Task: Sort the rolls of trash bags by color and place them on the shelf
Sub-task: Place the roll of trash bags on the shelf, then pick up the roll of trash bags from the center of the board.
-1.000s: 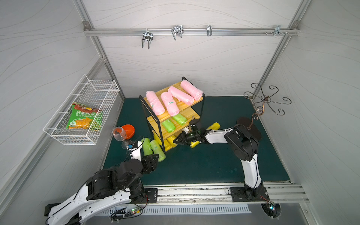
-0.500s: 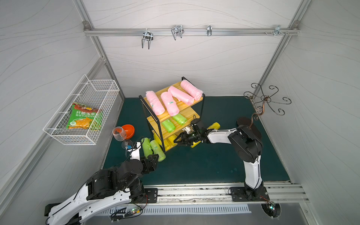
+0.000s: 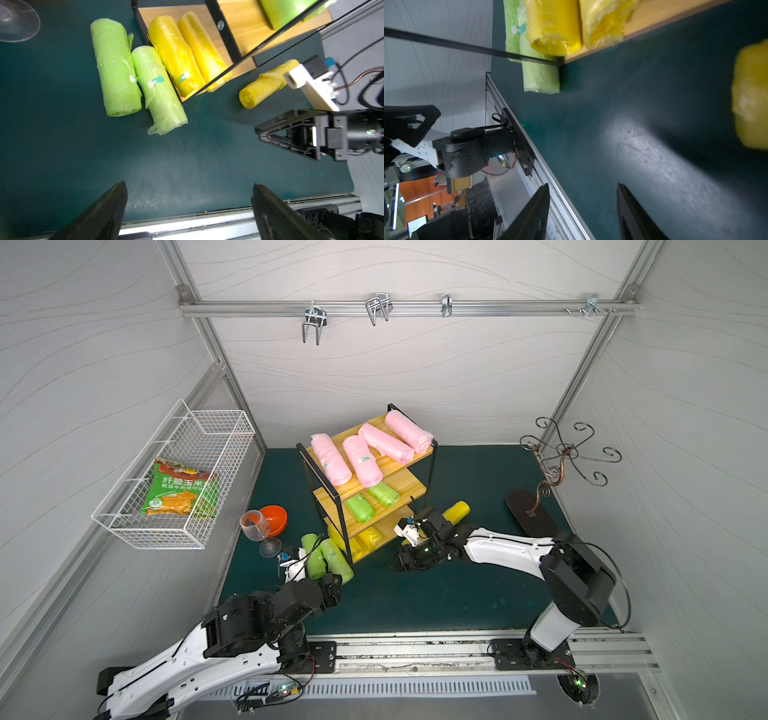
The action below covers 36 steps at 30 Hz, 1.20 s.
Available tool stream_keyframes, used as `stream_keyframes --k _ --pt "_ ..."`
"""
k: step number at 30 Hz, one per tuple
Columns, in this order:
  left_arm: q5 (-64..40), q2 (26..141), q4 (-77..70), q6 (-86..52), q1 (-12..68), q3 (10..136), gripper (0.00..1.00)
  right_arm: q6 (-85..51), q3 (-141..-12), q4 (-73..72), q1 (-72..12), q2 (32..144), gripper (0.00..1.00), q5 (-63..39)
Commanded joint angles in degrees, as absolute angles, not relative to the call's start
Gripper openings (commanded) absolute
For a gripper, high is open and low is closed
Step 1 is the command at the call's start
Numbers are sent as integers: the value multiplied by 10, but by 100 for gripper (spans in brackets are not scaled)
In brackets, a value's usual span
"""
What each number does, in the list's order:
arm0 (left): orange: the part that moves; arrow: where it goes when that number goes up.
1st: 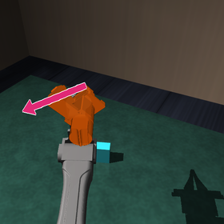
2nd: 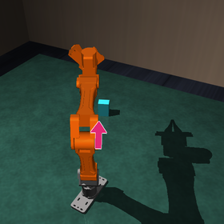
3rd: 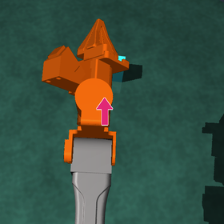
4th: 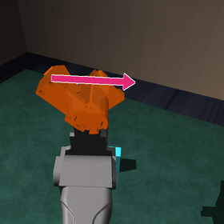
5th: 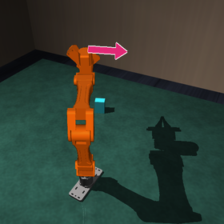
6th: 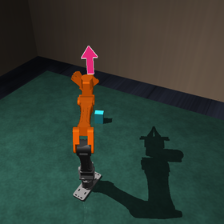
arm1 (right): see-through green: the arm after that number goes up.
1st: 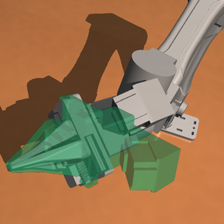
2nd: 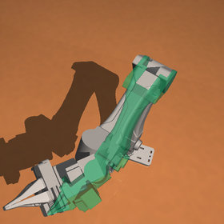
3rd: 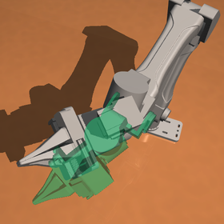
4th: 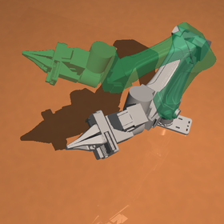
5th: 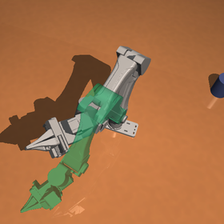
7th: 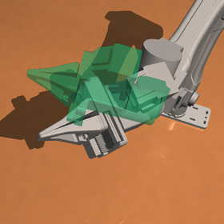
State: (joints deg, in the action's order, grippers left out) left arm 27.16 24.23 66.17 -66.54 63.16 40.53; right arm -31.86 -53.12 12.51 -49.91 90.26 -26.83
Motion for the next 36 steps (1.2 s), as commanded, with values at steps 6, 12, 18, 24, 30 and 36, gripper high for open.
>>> stream_keyframes --k 6,12,18,24,30,36 --pt "231 265 608 -665 626 392 98 -328 -554 339 -426 824 67 -58" --pt "207 309 581 -631 608 403 97 -388 -583 365 -339 860 71 -85" --pt "195 309 562 -607 587 405 96 -446 -624 348 -351 924 70 -71" --pt "185 301 558 -589 571 402 95 -504 -668 327 -407 969 68 -31" --pt "174 306 555 -581 568 399 95 -567 -719 328 -457 1016 67 26" --pt "180 286 564 -576 566 402 95 -635 -732 326 -504 1045 66 73"
